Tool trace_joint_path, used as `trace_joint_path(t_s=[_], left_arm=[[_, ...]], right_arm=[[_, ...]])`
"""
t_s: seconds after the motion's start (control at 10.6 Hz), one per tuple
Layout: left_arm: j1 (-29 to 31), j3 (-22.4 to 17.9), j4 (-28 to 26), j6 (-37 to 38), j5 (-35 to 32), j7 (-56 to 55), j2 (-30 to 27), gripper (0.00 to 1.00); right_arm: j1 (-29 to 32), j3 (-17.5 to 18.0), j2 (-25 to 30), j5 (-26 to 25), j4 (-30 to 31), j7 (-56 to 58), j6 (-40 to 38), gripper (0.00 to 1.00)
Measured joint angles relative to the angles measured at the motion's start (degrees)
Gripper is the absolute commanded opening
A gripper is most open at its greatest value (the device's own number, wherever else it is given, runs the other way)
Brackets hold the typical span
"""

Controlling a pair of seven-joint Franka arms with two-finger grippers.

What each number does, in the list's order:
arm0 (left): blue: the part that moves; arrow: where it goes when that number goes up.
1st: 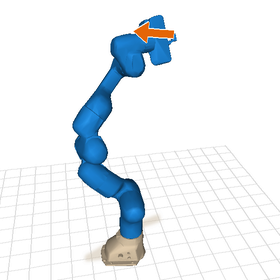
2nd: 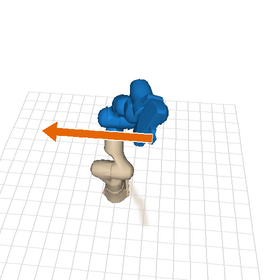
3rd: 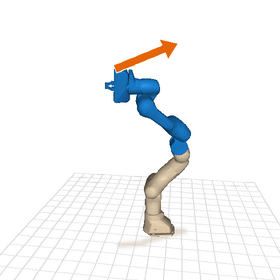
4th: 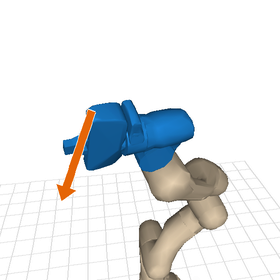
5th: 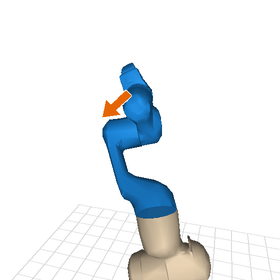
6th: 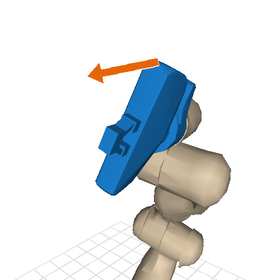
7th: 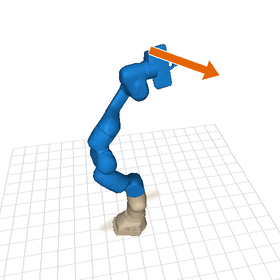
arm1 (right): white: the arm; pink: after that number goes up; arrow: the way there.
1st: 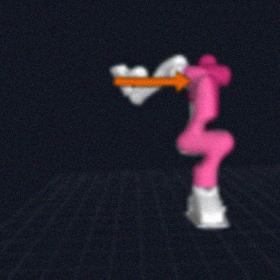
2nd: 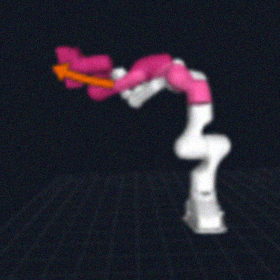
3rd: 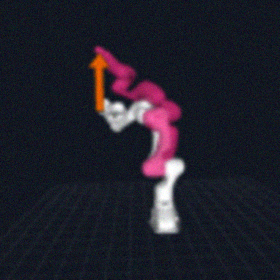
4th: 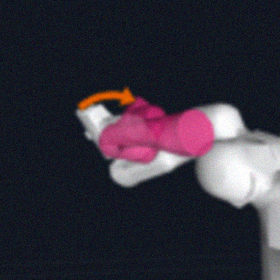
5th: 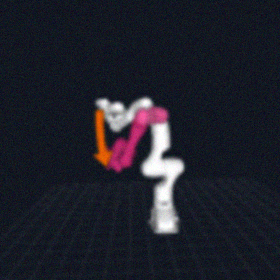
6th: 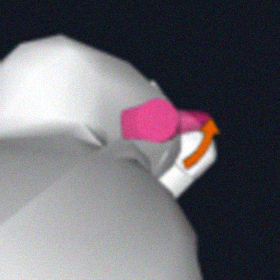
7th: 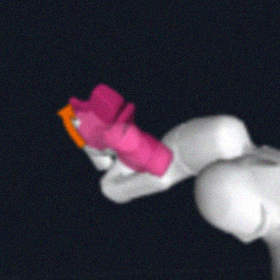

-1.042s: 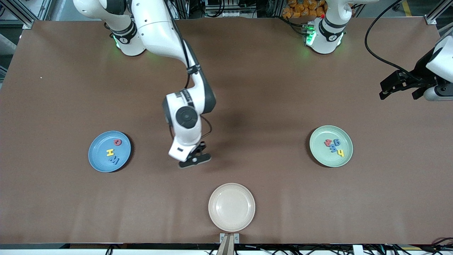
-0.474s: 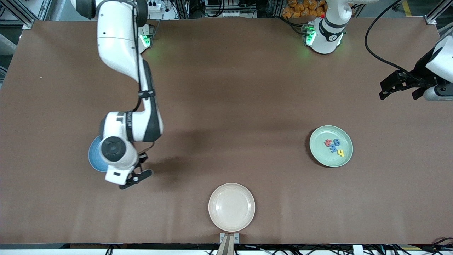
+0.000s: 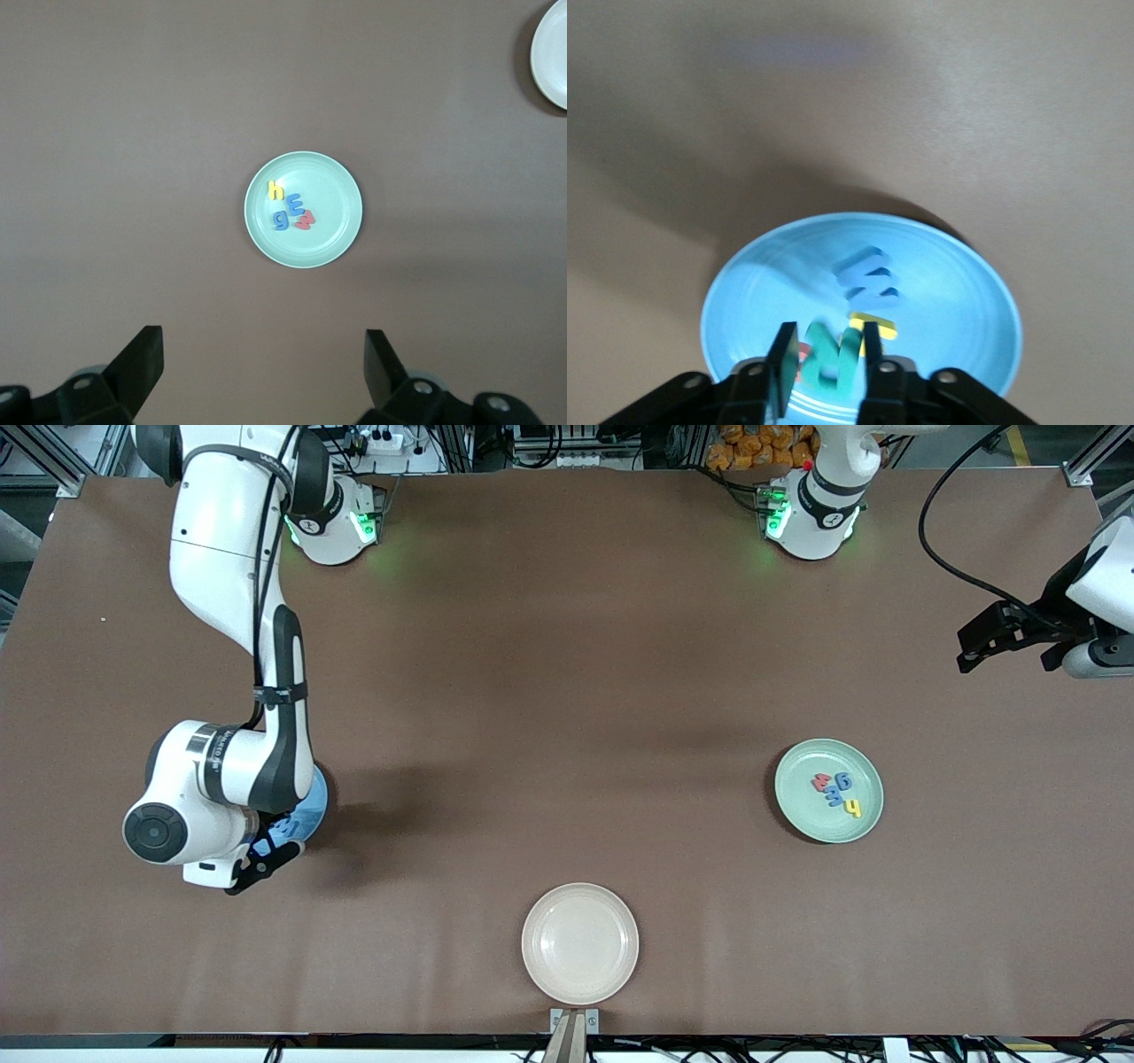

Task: Sort uppercase to blue plate, lowercase to green plate
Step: 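Carry the teal R over the blue plate with the right gripper, then open the right gripper to drop the R onto the blue plate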

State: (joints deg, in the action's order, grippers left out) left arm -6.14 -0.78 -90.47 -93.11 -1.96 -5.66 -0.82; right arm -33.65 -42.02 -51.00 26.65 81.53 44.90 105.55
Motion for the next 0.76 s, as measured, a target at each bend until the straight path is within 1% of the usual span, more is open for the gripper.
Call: trace_joint_path(t_s=[0.09,0.47,0.76], left_arm=[[0.0,0.0,0.0,0.01,-0.09,0.0,0.0,1.0],[-0.05,0.1,0.12,0.02,-0.11,0.0,-0.02,1.0],[-0.08,0.17,0.36,0.05,-0.11,0.0,-0.05,1.0]], right_arm=[[-0.1,0.24,-0.01,1.39,0.4,0.0,-0.26,1.0],[-0.11,0.51,-0.02,2.64,0.77,-0.09,-0.42,1.0],[2.49,0.31,0.02,4.8,0.84,0.0,-0.39,1.0]])
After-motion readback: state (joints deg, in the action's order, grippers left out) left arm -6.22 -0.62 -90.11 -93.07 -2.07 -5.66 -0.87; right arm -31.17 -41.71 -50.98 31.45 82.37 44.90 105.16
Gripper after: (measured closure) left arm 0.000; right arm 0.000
